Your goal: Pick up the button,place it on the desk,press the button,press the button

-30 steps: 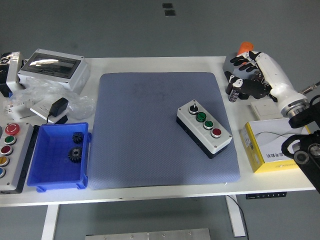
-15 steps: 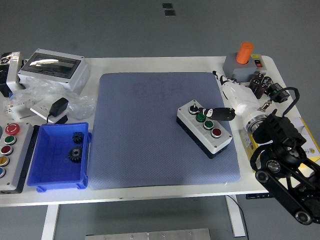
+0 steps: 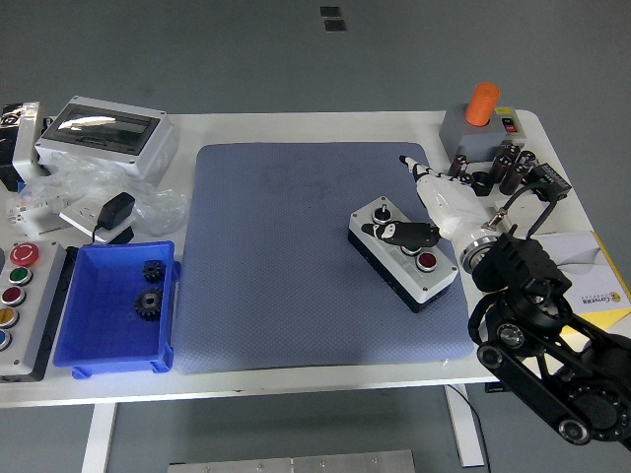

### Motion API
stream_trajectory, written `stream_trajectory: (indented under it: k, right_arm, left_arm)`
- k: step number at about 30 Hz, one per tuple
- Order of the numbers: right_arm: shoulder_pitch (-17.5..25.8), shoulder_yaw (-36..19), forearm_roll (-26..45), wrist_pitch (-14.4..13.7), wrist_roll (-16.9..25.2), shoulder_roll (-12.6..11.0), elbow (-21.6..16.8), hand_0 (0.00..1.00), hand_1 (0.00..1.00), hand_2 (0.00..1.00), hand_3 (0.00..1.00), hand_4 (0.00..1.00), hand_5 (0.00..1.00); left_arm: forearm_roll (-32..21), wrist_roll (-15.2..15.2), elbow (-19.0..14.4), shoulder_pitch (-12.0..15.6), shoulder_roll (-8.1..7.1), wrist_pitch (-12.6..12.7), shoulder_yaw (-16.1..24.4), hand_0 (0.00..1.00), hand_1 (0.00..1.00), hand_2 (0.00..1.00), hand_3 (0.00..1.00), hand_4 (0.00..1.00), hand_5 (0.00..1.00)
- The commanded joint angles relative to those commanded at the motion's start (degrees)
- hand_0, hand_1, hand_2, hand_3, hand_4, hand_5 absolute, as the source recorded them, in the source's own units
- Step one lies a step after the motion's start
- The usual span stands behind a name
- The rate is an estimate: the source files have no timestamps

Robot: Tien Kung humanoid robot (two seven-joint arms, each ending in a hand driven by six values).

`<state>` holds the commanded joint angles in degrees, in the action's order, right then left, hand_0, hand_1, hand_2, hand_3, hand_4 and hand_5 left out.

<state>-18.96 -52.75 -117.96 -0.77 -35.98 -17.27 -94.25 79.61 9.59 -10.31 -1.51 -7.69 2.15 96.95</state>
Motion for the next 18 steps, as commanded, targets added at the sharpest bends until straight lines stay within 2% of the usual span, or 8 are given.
stream_trajectory:
  k: [6,12,18]
  right_arm:
    - [0.29,-0.20,-0.14,-0.23,-0.73,-0.04,0.12,0.932,0.944,0.998,0.998,0.998,0.611]
    - [0.18,0.79,0.04,0.72,-1.00,-0.12,0.31,0.914,0.931,0.998,0.998,0.998,0.612]
    - [-0.85,3.07,0.39,0.80,-1.00,1.46,3.92,0.903,0.928,0.998,0.998,0.998,0.612]
  left_arm:
    - [0.23,0.42,0.00,-0.21,-0.30,0.21,0.44,0.631,0.630,0.558,0.652,0.648,0.206]
    - [-0.10,0.63,0.00,0.04,-0.31,0.34,0.34,0.632,0.630,0.558,0.652,0.648,0.208]
    - [-0.15,0.98,0.00,0.42,-0.13,0.39,0.42,0.631,0.630,0.559,0.653,0.649,0.208]
